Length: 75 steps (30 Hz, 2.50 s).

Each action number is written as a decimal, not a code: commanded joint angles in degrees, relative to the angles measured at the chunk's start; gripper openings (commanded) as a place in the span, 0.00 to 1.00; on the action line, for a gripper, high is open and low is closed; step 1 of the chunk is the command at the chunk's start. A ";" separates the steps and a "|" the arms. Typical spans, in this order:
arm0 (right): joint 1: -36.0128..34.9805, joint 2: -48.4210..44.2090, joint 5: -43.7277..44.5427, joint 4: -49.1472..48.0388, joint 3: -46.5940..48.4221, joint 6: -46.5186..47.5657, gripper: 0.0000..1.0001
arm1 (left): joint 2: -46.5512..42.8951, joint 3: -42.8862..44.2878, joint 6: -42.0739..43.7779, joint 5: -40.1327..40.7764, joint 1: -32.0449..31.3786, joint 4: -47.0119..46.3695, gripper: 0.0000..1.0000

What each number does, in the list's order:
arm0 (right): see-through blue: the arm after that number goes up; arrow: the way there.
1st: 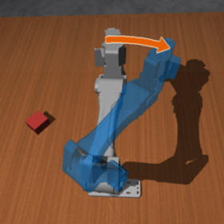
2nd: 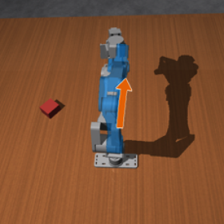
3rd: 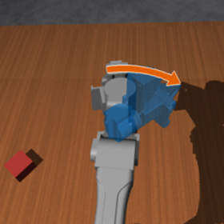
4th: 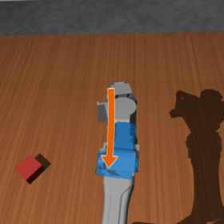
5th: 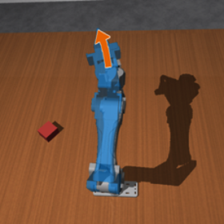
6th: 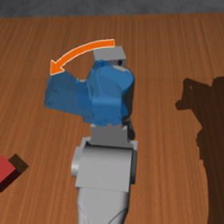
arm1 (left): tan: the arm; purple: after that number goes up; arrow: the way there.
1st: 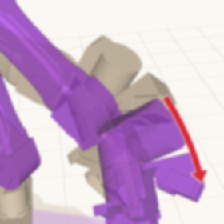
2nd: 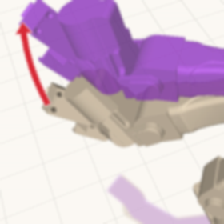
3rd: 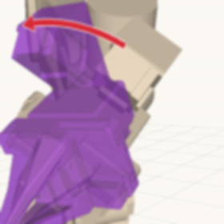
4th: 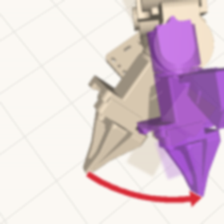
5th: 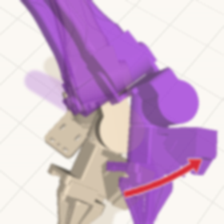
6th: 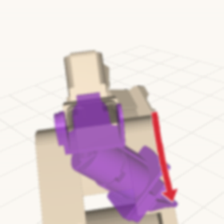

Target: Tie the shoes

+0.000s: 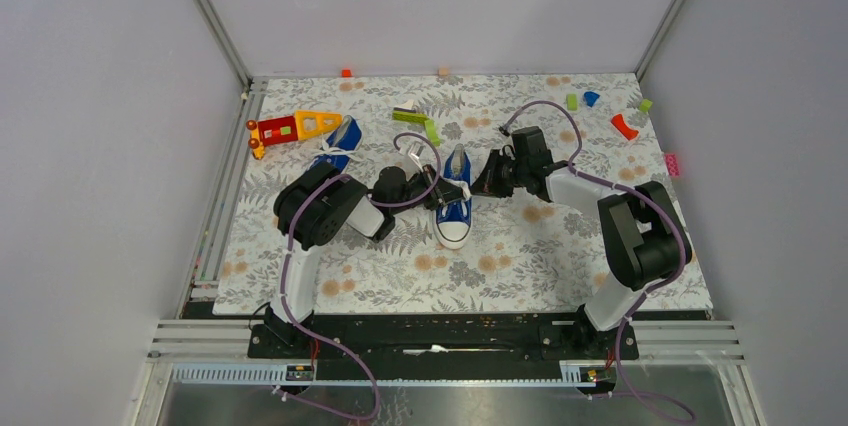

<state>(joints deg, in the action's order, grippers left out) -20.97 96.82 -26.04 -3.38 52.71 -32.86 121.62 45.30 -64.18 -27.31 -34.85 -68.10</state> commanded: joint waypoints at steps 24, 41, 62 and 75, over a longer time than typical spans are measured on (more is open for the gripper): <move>-2.12 -3.11 2.38 7.87 5.09 2.69 0.00 | -23.90 -12.89 6.75 9.93 -1.14 14.49 0.22; -3.02 -2.84 2.14 7.81 5.50 2.69 0.00 | -26.54 -4.36 11.82 17.60 -7.68 30.23 0.51; -3.11 -3.42 7.39 7.75 3.52 0.35 0.00 | -24.49 -1.37 16.92 17.92 -5.64 38.82 0.00; -3.02 -5.04 12.52 5.78 -0.53 -3.89 0.00 | -26.59 -2.20 20.21 15.79 -2.84 42.39 0.00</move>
<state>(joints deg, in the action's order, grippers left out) -23.49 94.06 -16.27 3.84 53.25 -34.72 97.58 42.41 -46.39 -10.72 -37.93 -26.13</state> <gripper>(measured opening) 0.015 0.013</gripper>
